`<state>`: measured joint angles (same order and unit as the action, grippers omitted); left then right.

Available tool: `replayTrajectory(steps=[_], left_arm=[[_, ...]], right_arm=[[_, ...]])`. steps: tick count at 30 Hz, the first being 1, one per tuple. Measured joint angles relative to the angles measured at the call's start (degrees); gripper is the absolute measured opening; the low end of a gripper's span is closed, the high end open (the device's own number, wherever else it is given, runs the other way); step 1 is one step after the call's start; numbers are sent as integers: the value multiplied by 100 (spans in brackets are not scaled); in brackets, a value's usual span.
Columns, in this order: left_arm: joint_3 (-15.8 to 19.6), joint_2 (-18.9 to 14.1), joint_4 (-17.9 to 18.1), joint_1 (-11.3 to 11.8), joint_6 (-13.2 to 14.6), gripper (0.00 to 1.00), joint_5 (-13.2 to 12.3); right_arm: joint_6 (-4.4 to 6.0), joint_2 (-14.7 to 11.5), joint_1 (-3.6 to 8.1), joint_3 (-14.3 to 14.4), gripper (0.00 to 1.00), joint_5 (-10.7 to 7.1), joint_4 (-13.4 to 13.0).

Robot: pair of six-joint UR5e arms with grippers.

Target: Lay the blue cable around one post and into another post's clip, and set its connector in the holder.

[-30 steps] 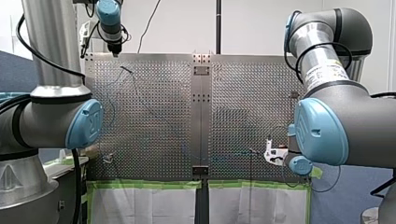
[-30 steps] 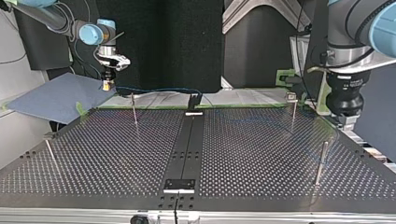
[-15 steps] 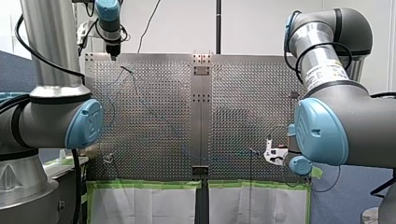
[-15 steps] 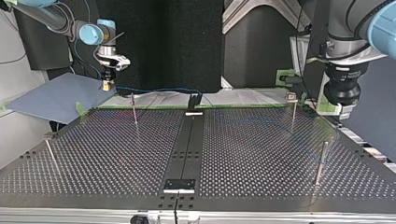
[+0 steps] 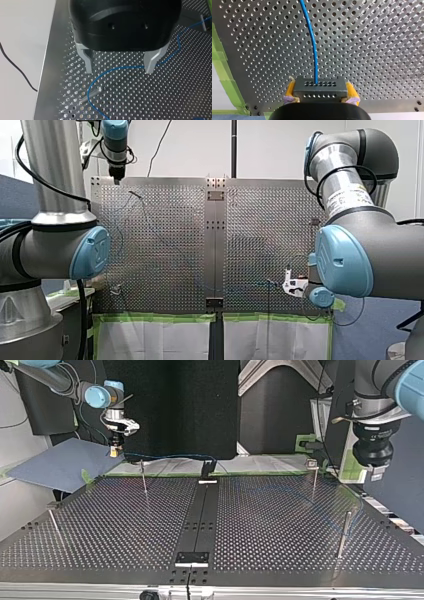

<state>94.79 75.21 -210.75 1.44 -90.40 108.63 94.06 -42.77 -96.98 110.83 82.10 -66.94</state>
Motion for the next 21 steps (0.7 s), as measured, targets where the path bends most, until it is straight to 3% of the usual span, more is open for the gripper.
replayTrajectory(steps=[21], left_arm=[[2, -27, -8, -75, 3, 98, 60]], right_arm=[[-5, -1, -1, -2, 0, 0, 21]])
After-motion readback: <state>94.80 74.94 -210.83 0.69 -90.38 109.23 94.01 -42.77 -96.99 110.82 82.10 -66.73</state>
